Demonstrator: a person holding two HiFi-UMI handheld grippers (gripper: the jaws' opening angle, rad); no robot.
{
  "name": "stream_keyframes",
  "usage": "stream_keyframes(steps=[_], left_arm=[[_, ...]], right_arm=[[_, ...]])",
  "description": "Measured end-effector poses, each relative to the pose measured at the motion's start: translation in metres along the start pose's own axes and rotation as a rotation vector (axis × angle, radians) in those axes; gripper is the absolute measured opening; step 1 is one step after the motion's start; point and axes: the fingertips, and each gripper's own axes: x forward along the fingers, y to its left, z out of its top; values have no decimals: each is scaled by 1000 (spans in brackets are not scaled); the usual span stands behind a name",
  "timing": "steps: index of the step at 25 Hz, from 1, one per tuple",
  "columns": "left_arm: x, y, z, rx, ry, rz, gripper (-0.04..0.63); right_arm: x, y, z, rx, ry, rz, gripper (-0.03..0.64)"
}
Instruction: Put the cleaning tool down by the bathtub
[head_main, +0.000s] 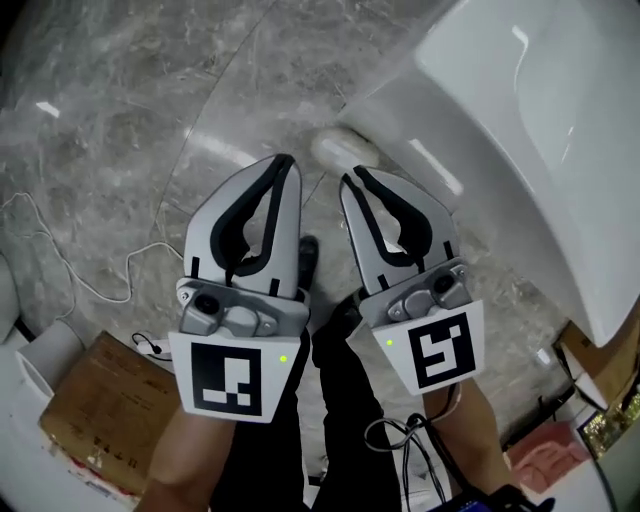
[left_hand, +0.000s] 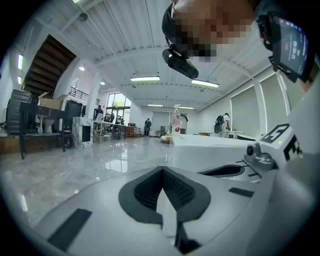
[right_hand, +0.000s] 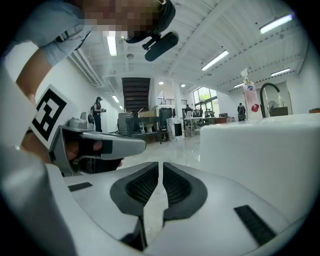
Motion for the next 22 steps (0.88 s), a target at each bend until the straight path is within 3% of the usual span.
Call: stream_keyframes(steps=[3, 11, 22], left_arm=[[-9, -3, 26, -12, -29, 2, 14], [-24, -16, 82, 26, -89, -10, 14], [-28, -19, 93, 21, -126, -25, 14]], right_arm=[[-7, 3, 30, 3, -23, -29, 15], [-24, 3, 89, -24, -57, -100, 14], [-27, -1, 106, -31, -90, -153, 12]])
